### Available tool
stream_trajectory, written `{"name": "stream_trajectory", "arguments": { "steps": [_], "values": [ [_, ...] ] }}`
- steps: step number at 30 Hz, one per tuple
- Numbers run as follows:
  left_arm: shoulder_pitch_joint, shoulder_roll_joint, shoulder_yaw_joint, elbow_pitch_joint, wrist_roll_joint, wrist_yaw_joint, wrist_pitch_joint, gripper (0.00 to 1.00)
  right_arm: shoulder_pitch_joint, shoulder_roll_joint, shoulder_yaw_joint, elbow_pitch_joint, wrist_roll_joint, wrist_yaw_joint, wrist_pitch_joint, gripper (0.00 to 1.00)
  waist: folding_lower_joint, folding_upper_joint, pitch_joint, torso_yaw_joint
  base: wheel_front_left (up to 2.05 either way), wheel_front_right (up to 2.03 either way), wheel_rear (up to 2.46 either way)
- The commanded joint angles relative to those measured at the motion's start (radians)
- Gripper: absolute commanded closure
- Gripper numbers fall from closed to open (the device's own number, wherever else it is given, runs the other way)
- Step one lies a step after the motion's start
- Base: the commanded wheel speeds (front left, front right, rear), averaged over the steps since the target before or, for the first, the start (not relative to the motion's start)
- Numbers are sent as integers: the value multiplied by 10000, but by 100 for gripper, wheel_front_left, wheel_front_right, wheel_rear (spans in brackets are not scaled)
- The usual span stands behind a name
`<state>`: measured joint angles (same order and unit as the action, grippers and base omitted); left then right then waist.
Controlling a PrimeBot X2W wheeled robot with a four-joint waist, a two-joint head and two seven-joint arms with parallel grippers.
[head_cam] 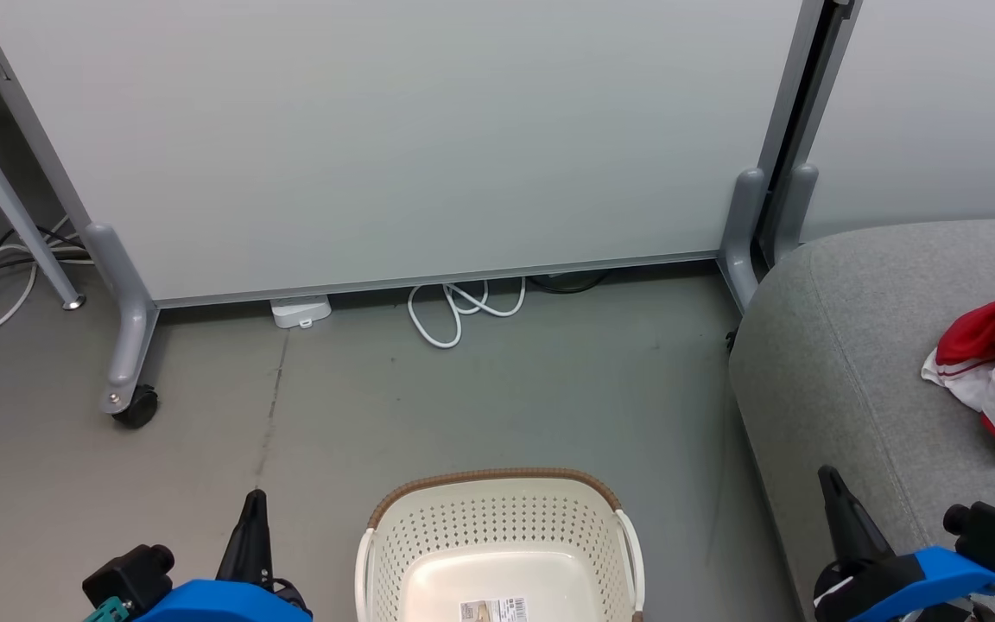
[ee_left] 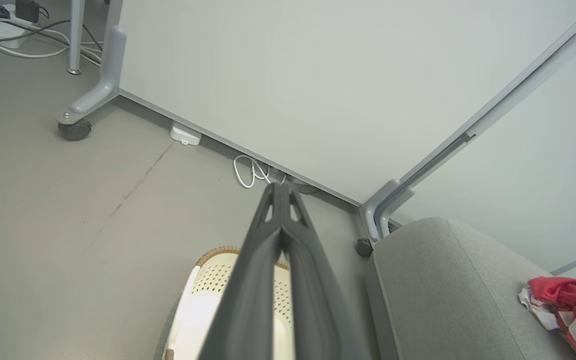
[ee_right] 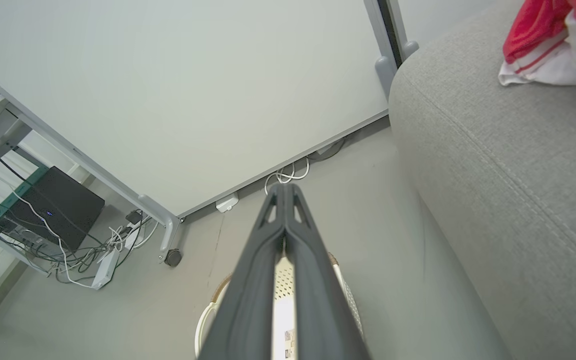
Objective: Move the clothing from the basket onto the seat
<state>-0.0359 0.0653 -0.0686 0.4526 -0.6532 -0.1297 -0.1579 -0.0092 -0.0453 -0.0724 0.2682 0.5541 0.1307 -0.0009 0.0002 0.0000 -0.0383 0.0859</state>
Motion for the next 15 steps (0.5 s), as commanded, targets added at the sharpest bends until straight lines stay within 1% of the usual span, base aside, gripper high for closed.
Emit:
{"name": "stream_trajectory", "arguments": {
  "steps": [1, 15],
  "values": [
    [-315, 19, 133, -236, -355, -3, 87, 100, -329, -33, -44, -190, 422, 0, 32, 100, -1, 0, 6, -12, 0, 0, 0],
    [-423, -11, 480, -621, -2216, -5, 618, 100, -481, -41, -120, -213, 2464, 0, 255, 100, -1, 0, 62, -128, 0, 0, 0]
  ]
}}
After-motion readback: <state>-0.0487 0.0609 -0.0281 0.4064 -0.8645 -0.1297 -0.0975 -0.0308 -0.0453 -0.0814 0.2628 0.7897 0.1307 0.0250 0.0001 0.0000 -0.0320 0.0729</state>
